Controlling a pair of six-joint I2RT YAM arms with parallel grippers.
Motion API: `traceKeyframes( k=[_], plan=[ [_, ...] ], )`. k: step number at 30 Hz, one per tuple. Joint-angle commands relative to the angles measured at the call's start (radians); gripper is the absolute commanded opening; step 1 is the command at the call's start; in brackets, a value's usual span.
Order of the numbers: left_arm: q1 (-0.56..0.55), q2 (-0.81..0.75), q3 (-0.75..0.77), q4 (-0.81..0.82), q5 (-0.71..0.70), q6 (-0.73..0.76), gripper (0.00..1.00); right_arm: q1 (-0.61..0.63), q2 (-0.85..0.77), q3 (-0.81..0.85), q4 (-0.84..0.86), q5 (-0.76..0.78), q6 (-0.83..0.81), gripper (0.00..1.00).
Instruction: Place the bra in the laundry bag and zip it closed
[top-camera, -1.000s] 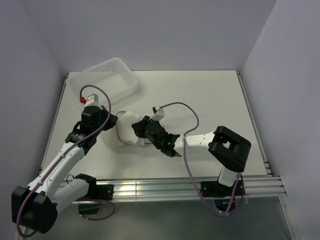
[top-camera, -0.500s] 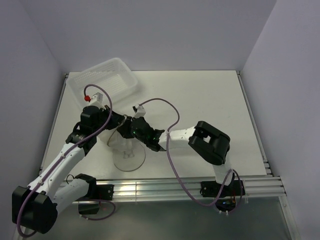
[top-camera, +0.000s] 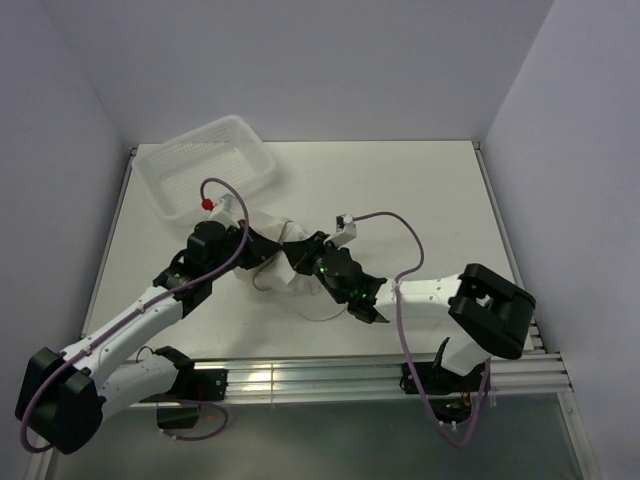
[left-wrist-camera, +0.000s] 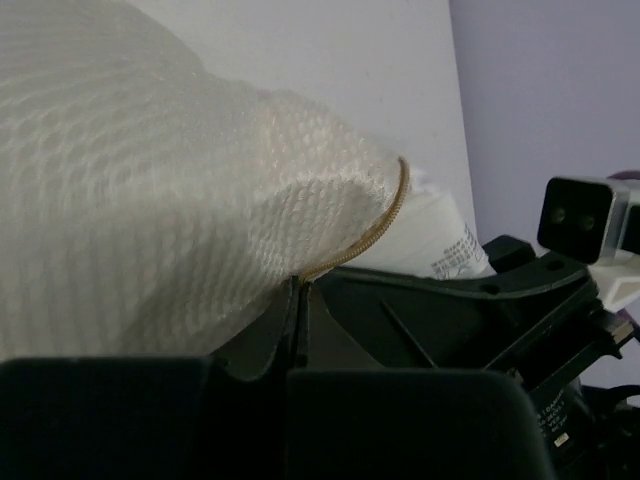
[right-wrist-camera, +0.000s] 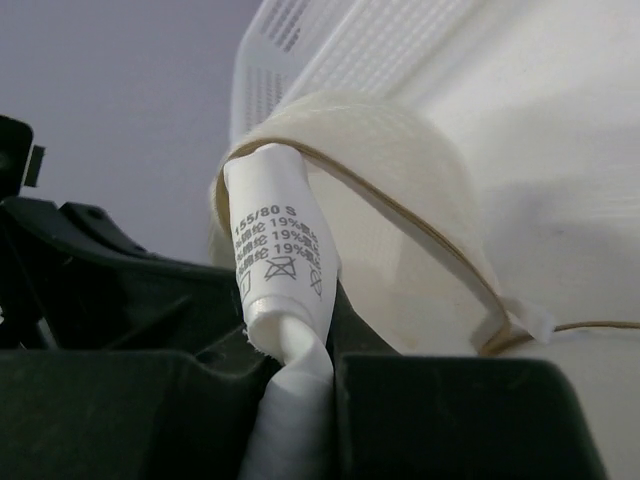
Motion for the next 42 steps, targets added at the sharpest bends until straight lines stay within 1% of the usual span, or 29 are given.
traceKeyframes(
  k=[1,2,3,4,5,6,7,9,10,12,14,15,20,21,23,24,25,26,28,30,31,33,35,36,37,39,42],
  plan=[
    [-0.119,0.04,0.034,0.132,-0.008,-0.089,0.0,-0.001,-0.114,-0.034,0.079,0.128,-0.028,0.0],
    [-0.131,0.041,0.027,0.156,-0.002,-0.109,0.0,-0.001,-0.131,-0.03,0.001,0.138,-0.038,0.0],
    [-0.148,0.034,0.014,0.181,0.0,-0.131,0.0,-0.001,-0.158,-0.025,-0.039,0.146,-0.044,0.0],
    [-0.151,0.029,-0.016,0.202,-0.002,-0.169,0.0,-0.001,-0.165,-0.015,-0.082,0.154,-0.051,0.0],
    [-0.155,0.022,-0.036,0.227,-0.02,-0.186,0.0,-0.001,-0.168,-0.009,-0.16,0.16,-0.048,0.0],
    [-0.158,0.0,-0.058,0.244,-0.029,-0.204,0.0,-0.001,-0.156,-0.002,-0.182,0.166,-0.047,0.0],
    [-0.158,-0.011,-0.107,0.264,-0.037,-0.238,0.0,-0.001,-0.14,0.002,-0.188,0.172,-0.045,0.0],
    [-0.159,-0.018,-0.147,0.311,-0.035,-0.261,0.0,-0.023,-0.072,0.016,-0.188,0.149,-0.028,0.0],
    [-0.159,-0.014,-0.167,0.324,-0.034,-0.266,0.0,-0.03,-0.045,0.048,-0.185,0.139,-0.016,0.0],
    [-0.158,0.003,-0.176,0.335,-0.022,-0.269,0.0,-0.039,0.04,0.093,-0.19,0.126,0.007,0.0],
    [-0.159,0.003,-0.201,0.353,-0.019,-0.274,0.0,-0.046,0.09,0.151,-0.182,0.093,0.031,0.0],
    [-0.159,-0.004,-0.208,0.358,-0.029,-0.274,0.0,-0.048,0.129,0.168,-0.184,0.083,0.057,0.0],
    [-0.155,-0.032,-0.231,0.313,-0.081,-0.258,0.0,-0.053,0.197,0.26,-0.217,0.039,0.122,0.0],
    [-0.156,-0.049,-0.236,0.302,-0.094,-0.258,0.0,-0.056,0.219,0.272,-0.227,0.028,0.137,0.02],
    [-0.155,-0.064,-0.244,0.263,-0.137,-0.251,0.0,-0.062,0.225,0.262,-0.207,-0.007,0.128,0.26],
    [-0.152,-0.078,-0.244,0.244,-0.149,-0.246,0.0,-0.062,0.22,0.255,-0.214,-0.021,0.11,0.4],
    [-0.152,-0.083,-0.242,0.217,-0.149,-0.238,0.0,-0.062,0.217,0.242,-0.233,-0.03,0.108,0.63],
    [-0.15,-0.087,-0.242,0.212,-0.185,-0.235,0.0,-0.062,0.196,0.228,-0.239,-0.05,0.104,0.7],
    [-0.148,-0.081,-0.233,0.2,-0.203,-0.226,0.0,-0.063,0.165,0.185,-0.254,-0.056,0.07,0.82],
    [-0.145,-0.069,-0.218,0.192,-0.219,-0.211,0.0,-0.074,0.107,0.145,-0.262,-0.068,0.038,0.83],
    [-0.142,-0.064,-0.211,0.184,-0.23,-0.206,0.0,-0.079,0.087,0.133,-0.268,-0.078,0.028,0.88],
    [-0.126,-0.051,-0.205,0.172,-0.242,-0.197,0.0,-0.097,0.038,0.122,-0.299,-0.111,-0.007,0.88],
    [-0.095,-0.044,-0.21,0.193,-0.232,-0.197,0.0,-0.099,0.007,0.117,-0.34,-0.11,-0.031,0.9],
    [-0.086,-0.046,-0.223,0.206,-0.209,-0.197,0.0,-0.099,0.004,0.117,-0.349,-0.093,-0.054,0.92],
    [-0.078,-0.044,-0.227,0.212,-0.201,-0.198,0.0,-0.1,0.002,0.12,-0.372,-0.087,-0.07,0.98],
    [-0.066,-0.058,-0.231,0.212,-0.196,-0.194,0.0,-0.108,-0.002,0.131,-0.409,-0.084,-0.085,0.99],
    [-0.066,-0.092,-0.237,0.186,-0.198,-0.182,0.0,-0.123,-0.039,0.078,-0.409,-0.069,-0.091,1.0]
  ],
)
